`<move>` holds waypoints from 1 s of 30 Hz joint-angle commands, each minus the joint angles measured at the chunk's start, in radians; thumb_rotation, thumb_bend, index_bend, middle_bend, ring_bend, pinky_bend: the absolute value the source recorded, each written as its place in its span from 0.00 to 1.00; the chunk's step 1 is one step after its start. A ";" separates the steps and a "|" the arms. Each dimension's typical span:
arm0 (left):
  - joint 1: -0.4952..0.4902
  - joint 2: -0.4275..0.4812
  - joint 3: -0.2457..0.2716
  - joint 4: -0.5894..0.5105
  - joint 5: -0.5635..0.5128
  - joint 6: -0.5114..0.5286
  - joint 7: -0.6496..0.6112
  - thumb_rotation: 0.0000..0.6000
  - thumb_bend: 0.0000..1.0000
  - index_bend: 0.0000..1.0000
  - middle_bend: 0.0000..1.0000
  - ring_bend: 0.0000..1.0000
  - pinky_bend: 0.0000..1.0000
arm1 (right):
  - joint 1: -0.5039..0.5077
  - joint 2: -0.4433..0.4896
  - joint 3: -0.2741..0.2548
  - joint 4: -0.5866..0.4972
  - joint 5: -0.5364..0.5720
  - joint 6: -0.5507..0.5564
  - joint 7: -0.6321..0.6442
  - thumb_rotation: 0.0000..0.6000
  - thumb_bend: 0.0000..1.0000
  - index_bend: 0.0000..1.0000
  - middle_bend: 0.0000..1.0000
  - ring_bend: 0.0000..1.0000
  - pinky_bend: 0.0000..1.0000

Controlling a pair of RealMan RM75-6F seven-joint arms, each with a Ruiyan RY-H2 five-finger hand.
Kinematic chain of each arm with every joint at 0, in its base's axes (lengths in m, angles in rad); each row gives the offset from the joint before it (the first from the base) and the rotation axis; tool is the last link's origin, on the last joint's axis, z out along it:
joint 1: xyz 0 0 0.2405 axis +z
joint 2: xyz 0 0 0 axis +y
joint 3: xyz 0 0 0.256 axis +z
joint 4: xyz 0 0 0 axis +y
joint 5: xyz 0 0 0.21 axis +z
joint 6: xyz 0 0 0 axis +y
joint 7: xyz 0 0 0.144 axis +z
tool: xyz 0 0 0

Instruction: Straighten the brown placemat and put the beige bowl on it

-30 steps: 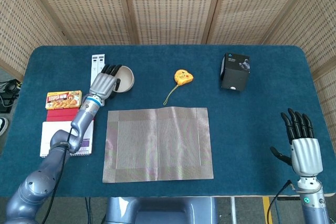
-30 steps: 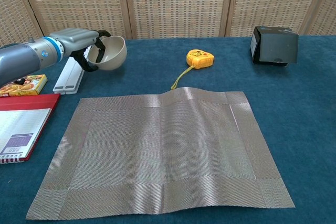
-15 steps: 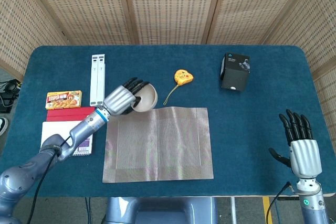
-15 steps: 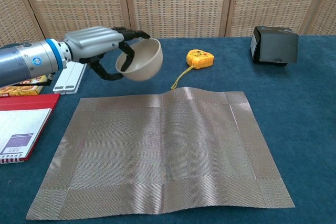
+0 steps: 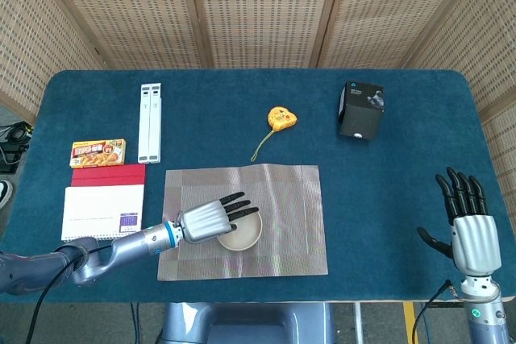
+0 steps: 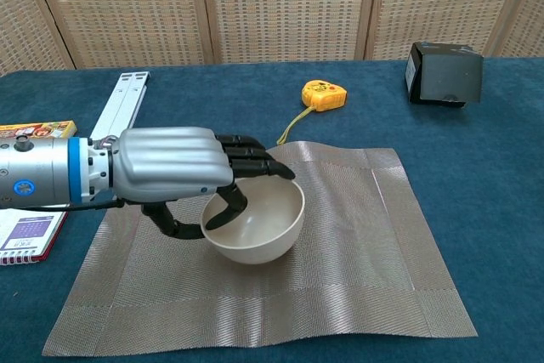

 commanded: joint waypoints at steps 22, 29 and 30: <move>0.025 0.064 -0.035 -0.055 -0.013 -0.018 0.097 1.00 0.02 0.00 0.00 0.00 0.00 | -0.002 0.009 -0.004 -0.010 -0.016 0.009 0.005 1.00 0.00 0.00 0.00 0.00 0.00; 0.092 0.154 -0.069 -0.096 -0.031 0.132 0.060 1.00 0.01 0.00 0.00 0.00 0.00 | -0.007 0.012 -0.009 -0.017 -0.030 0.023 0.002 1.00 0.00 0.00 0.00 0.00 0.00; 0.121 0.177 -0.087 -0.109 -0.059 0.172 0.063 1.00 0.00 0.00 0.00 0.00 0.00 | -0.008 0.012 -0.009 -0.017 -0.030 0.024 0.001 1.00 0.00 0.00 0.00 0.00 0.00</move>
